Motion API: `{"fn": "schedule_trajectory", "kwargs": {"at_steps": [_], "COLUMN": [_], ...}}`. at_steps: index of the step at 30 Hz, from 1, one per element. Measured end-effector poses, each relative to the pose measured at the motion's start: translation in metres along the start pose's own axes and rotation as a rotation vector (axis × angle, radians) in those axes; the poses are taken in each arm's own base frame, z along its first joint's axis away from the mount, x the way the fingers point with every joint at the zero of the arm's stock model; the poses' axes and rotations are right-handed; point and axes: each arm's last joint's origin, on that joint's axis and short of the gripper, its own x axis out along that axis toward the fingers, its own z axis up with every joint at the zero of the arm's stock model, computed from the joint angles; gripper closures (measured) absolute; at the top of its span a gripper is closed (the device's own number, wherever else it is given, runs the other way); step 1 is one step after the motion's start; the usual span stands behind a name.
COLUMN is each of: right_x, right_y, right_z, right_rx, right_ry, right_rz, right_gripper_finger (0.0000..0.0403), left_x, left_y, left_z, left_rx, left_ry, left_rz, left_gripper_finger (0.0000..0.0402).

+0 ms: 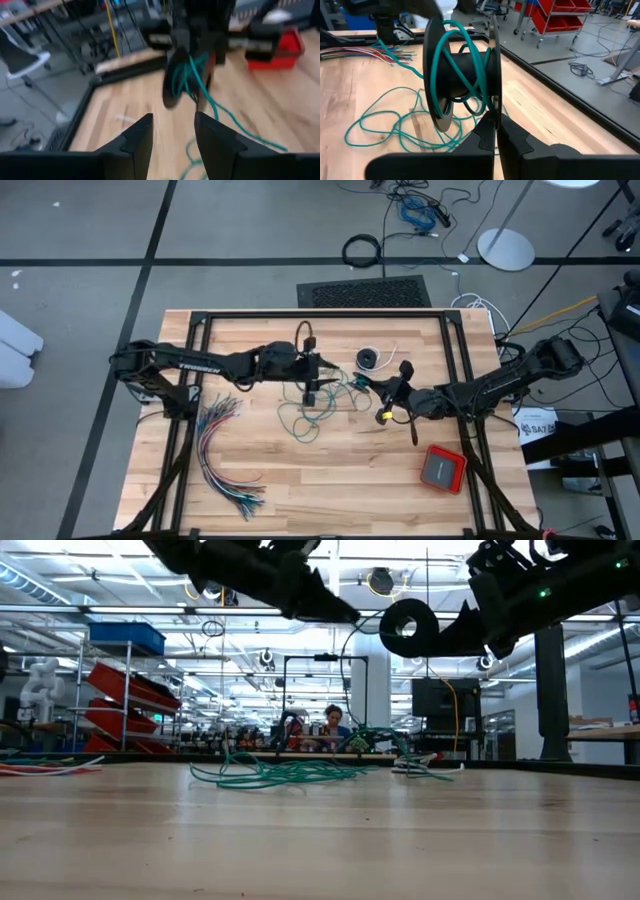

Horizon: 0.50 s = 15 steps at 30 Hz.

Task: Coil cords
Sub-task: Coil the green wire onto the spool

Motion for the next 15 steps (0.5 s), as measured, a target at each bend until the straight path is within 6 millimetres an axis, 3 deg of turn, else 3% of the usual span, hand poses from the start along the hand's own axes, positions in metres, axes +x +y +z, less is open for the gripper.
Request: {"fn": "schedule_trajectory", "kwargs": {"at_steps": [6, 15], "right_x": [0.0, 0.0], "right_y": [0.0, 0.0], "right_z": [0.0, 0.0], "right_rx": [0.0, 0.003], "right_ry": [-0.001, -0.004], "right_rz": [-0.002, 0.002], "right_gripper_finger": [0.0403, 0.0403], "left_x": [0.005, 0.008], "left_y": [-0.005, -0.015], "left_z": [0.001, 0.002], "left_rx": [-0.061, -0.104], "left_ry": [-0.131, -0.16], "left_rz": [-0.054, -0.156], "left_gripper_finger": [0.0249, 0.0249]}}
